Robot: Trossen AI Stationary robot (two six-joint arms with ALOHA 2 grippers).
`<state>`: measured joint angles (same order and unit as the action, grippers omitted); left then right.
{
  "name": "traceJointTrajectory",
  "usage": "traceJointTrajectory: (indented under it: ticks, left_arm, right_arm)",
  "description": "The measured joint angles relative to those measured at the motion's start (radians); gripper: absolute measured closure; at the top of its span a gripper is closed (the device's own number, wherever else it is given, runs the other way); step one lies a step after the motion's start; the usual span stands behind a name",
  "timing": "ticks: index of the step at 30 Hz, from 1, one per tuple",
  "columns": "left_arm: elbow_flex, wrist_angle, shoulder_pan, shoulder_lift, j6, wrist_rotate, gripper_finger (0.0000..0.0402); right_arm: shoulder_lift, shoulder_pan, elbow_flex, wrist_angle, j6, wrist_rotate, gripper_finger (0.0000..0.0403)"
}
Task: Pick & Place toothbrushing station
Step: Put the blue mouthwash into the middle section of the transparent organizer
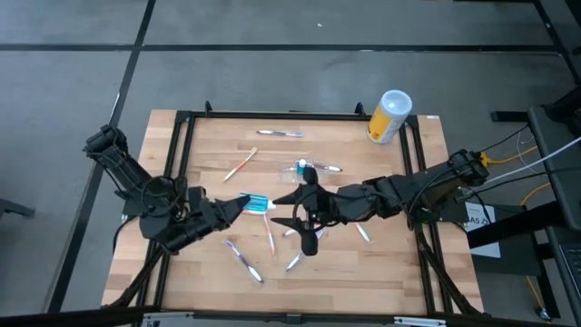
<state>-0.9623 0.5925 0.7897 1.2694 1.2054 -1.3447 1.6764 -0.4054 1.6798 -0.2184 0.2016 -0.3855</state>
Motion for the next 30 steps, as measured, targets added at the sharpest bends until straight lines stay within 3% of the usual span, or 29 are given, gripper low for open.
traceJointTrajectory:
  ticks: [13,30]
  left_arm:
    - [0.0,0.033,0.059,-0.002,-0.049,-0.071,0.032]
    - [0.0,0.041,0.025,-0.002,-0.072,-0.047,0.0319]
  right_arm:
    - [0.005,0.05,0.0,0.004,0.05,0.021,0.0209]
    - [0.019,0.054,0.0,0.031,0.057,0.046,0.0209]
